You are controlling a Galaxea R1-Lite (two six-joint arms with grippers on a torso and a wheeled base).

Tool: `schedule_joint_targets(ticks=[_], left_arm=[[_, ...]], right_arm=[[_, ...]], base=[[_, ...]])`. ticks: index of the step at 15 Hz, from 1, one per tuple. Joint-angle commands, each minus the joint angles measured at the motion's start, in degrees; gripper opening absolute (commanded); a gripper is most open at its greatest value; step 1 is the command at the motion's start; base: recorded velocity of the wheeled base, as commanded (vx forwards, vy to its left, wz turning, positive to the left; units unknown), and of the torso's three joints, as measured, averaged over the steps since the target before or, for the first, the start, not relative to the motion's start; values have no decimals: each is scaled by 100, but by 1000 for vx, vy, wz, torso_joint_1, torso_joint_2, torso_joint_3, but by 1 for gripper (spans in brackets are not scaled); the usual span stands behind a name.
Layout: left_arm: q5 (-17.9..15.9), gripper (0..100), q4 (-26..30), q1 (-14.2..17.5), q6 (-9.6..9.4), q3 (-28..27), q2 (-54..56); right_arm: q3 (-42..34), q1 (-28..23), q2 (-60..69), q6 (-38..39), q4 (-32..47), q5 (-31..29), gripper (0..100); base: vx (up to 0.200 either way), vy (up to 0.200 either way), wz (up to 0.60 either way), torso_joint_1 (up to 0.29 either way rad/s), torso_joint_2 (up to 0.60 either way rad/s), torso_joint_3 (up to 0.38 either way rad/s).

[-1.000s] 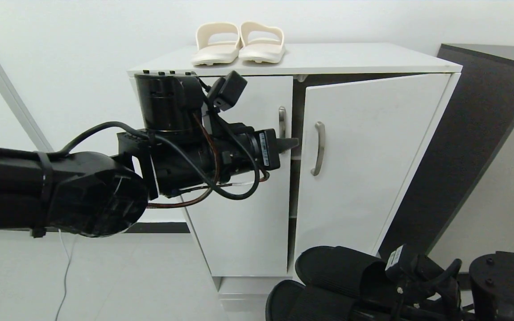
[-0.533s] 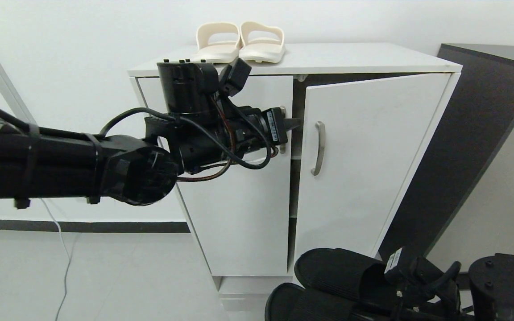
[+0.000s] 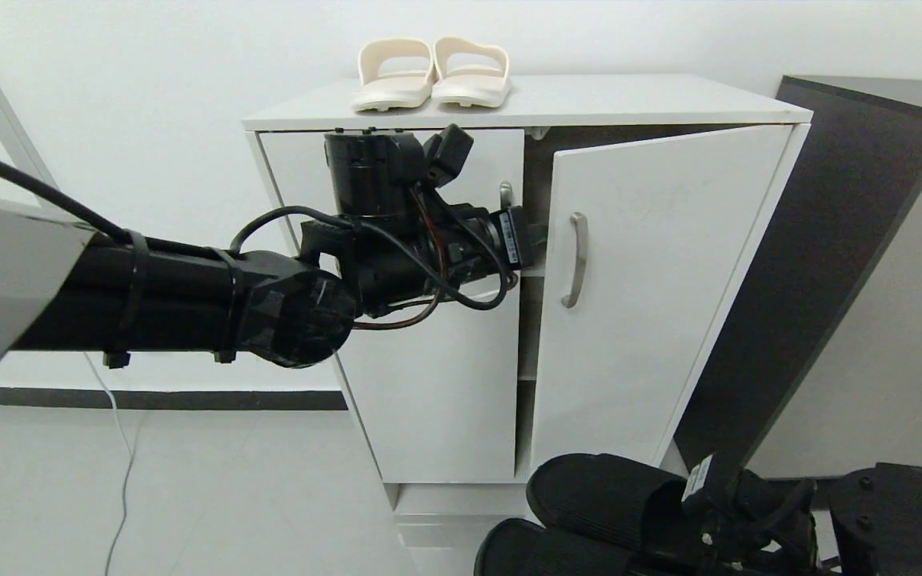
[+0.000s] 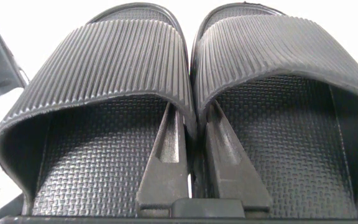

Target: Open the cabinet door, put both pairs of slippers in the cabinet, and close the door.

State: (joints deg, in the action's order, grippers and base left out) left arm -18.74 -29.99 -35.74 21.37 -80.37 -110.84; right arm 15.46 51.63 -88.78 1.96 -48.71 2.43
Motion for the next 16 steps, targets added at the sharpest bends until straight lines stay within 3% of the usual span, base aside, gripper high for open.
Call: schedule_joint_targets(ticks=[1, 3, 5, 8, 12, 16], left_arm=[[10, 0, -16, -231, -28, 83, 18], [195, 0, -95, -574, -63, 250, 106], [151, 0, -569, -847, -326, 549, 53], [213, 0, -1158, -987, -309, 637, -149], [450, 0, -1123, -346, -309, 1076, 572], [459, 0, -851, 481, -309, 2122, 1925]], right_arm=[[1, 5, -42, 6, 2, 4, 0], [1, 14, -42, 6, 2, 4, 0], [-8, 40, -42, 6, 2, 4, 0], [1, 40, -42, 6, -7, 4, 0], [177, -30, -183, 41, -15, -269, 0], [889, -522, -992, 129, -33, -1702, 0]], base=[[-200, 0, 0, 2, 7, 2], [-200, 0, 0, 5, 2, -5], [-200, 0, 0, -2, 0, 2], [0, 0, 0, 0, 0, 0], [0, 0, 0, 0, 0, 0], [0, 0, 0, 0, 0, 0]])
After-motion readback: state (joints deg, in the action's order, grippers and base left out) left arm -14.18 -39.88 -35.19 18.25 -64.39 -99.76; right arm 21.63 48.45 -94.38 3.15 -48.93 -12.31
